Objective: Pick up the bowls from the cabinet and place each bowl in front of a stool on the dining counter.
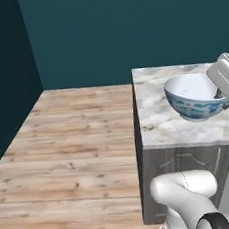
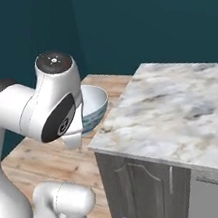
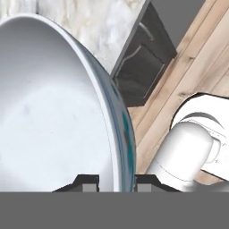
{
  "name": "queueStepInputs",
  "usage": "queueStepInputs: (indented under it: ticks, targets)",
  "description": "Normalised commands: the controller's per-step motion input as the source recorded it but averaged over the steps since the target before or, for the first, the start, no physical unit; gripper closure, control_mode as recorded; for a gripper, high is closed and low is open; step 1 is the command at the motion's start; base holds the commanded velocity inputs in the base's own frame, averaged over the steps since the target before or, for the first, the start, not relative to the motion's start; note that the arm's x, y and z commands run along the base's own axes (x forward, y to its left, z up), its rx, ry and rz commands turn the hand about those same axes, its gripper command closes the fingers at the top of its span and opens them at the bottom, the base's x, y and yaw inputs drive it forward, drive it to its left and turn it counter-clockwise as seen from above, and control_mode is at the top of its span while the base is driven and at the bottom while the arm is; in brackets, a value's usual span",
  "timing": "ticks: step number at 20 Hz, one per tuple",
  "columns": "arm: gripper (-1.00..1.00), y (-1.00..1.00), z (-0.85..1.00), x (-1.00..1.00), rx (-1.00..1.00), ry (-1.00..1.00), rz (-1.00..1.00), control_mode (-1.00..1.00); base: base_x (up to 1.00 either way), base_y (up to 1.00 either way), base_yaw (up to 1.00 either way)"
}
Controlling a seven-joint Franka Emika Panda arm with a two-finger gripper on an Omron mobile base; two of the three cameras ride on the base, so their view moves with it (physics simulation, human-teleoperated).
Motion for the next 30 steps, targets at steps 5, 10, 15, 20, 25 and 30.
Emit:
queueStepInputs:
  ticks: [5,10,15,20,25,30]
  targets:
    - [1.00,0.00,0.00,0.00,0.00,0.00,0.00,1.00,0.41,1.00,-0.23]
    - [1.00,0.00,0.00,0.00,0.00,0.00,0.00,1.00,-0.08,1.00,-0.30]
    - [1.00,0.00,0.00,0.00,0.00,0.00,0.00,1.00,0.00,0.96,-0.50]
    - [1.00,0.00,0.00,0.00,0.00,0.00,0.00,1.00,0.00,0.74,-0.79]
    - [1.00,0.00,0.00,0.00,0.00,0.00,0.00,1.00,0.00,0.73,-0.80]
    - [1.00,0.00,0.00,0.00,0.00,0.00,0.00,1.00,0.11,0.90,-0.71]
